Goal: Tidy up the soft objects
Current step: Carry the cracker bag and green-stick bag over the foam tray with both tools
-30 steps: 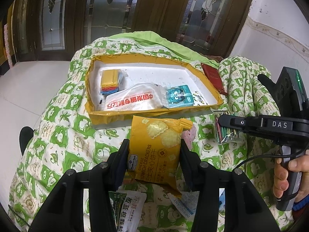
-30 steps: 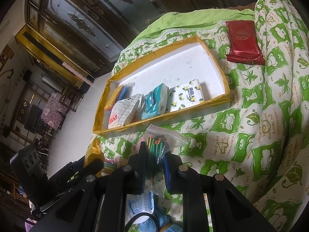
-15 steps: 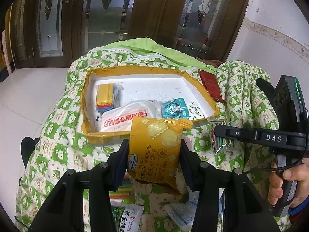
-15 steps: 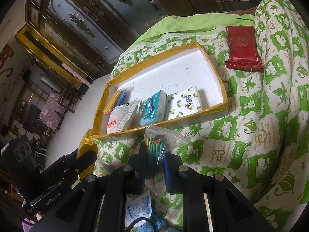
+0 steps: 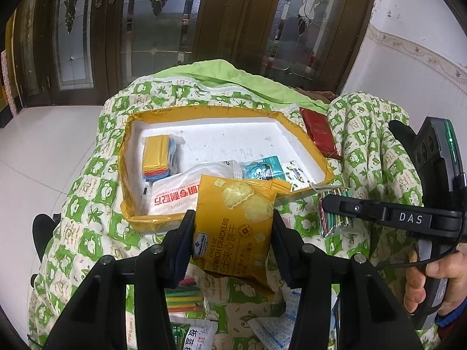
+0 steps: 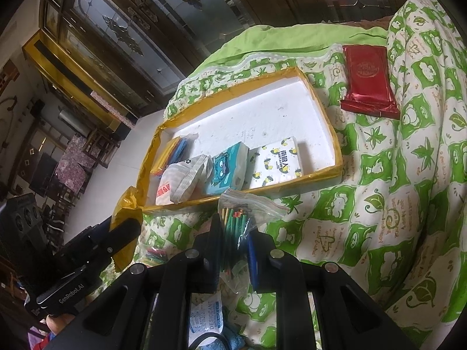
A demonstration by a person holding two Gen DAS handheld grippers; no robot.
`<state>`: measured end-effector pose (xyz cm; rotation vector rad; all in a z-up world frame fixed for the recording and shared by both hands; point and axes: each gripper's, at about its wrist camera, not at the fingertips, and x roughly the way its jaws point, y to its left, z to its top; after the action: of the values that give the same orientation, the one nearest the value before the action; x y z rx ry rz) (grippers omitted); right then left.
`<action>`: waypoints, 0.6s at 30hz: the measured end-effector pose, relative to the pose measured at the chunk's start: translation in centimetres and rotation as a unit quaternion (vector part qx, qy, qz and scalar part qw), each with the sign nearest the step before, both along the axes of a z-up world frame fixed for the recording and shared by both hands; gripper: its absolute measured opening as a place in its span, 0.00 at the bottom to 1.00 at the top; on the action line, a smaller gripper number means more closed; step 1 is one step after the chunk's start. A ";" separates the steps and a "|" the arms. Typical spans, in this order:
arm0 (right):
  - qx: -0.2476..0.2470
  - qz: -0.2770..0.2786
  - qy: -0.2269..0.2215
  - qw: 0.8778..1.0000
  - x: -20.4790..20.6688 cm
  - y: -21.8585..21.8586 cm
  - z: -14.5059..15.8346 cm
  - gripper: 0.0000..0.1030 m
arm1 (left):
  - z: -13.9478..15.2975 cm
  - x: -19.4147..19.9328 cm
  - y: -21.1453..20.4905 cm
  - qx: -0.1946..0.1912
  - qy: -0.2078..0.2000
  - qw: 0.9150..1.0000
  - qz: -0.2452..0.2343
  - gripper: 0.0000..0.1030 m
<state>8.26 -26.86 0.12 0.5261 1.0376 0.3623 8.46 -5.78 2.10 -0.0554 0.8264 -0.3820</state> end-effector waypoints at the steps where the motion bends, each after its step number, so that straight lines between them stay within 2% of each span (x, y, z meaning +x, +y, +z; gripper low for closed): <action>1: -0.002 0.000 0.000 1.000 0.1 0.0 0.0 0.16 | 0.1 0.1 0.0 0.001 -0.001 1.000 0.000 0.47; 18: -0.045 0.015 -0.006 0.999 2.3 0.2 0.4 0.16 | 1.5 2.5 -1.2 0.019 -0.013 1.000 -0.009 0.47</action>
<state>10.53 -26.62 0.51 0.4282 1.0469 0.3438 10.99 -6.95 3.60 -0.0072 0.8078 -0.3833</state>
